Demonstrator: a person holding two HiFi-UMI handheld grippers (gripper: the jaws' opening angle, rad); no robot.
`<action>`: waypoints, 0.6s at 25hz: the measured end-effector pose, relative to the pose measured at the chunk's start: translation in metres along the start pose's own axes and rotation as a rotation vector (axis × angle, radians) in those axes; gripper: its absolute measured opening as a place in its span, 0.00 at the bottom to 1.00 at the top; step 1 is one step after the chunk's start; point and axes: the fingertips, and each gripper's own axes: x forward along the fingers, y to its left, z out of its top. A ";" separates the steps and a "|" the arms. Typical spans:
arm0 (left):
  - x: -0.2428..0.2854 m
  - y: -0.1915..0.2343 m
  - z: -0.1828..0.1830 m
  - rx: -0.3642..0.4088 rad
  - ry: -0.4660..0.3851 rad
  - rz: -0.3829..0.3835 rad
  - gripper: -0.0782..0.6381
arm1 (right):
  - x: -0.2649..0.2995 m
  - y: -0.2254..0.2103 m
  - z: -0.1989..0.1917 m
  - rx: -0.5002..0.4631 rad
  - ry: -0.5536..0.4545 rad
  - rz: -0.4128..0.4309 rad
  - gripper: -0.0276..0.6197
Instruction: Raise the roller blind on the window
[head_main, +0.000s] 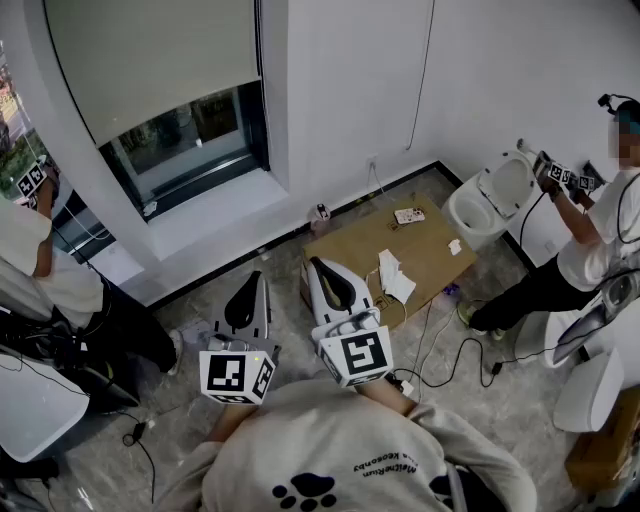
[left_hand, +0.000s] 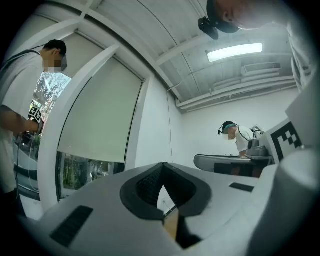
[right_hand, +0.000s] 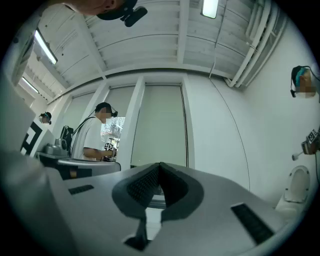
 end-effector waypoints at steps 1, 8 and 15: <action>-0.001 0.001 -0.001 -0.001 0.005 -0.008 0.12 | 0.001 0.003 -0.001 0.004 -0.001 -0.003 0.05; 0.005 0.005 -0.003 -0.017 0.001 -0.037 0.12 | 0.005 0.008 -0.003 0.002 0.005 -0.003 0.06; 0.028 0.019 -0.013 -0.023 0.015 -0.049 0.12 | 0.032 -0.003 -0.012 0.046 -0.014 0.008 0.06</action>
